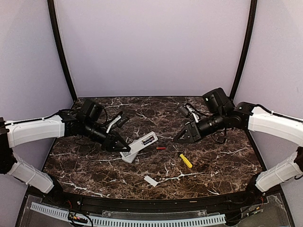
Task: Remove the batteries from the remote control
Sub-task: Pass from the left arm to the right
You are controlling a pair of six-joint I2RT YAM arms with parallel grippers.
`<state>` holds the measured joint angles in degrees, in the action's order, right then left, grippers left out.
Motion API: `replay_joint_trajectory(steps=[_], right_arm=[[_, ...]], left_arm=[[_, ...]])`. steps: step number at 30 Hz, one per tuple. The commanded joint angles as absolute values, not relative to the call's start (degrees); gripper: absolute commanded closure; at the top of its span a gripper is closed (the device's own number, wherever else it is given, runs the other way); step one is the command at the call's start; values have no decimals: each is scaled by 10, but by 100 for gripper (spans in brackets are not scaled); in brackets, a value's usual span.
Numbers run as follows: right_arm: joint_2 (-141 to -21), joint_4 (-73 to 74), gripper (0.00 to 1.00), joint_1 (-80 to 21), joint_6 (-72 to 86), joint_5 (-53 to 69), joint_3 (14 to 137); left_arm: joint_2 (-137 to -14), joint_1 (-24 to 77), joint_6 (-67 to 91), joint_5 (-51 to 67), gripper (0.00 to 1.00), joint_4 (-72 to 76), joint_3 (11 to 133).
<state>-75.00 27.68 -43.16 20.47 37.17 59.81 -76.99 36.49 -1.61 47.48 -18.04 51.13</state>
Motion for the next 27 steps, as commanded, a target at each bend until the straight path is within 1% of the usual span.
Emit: replay_joint_trajectory(steps=[1,3,4,6,7,8,10,12,16,22,27], right_arm=[[-725,230,68,-430,227,325,582],[-719,220,61,-434,234,300,579],[-715,221,55,-439,232,287,581],[-708,230,39,-454,217,257,593],[-705,237,33,-462,210,245,600],[-704,244,28,-468,202,237,608],[-705,260,24,-481,187,216,625],[-709,273,22,-503,169,187,641],[-709,273,22,-553,117,135,656],[-718,251,23,-595,16,152,655],[-747,259,24,-649,-50,105,671]], left_arm=[[-767,362,-14,507,100,-161,508],[-775,362,-21,517,100,-164,510],[-777,362,-24,523,100,-165,511],[-787,363,-27,557,100,-171,518],[-797,363,-30,566,100,-180,522],[-807,363,-32,581,100,-186,531],[-820,368,-41,585,100,-207,545],[-828,380,-55,572,99,-230,560],[-844,409,-71,567,99,-282,589],[-852,429,-68,582,99,-320,615],[-855,439,-59,599,99,-337,623]])
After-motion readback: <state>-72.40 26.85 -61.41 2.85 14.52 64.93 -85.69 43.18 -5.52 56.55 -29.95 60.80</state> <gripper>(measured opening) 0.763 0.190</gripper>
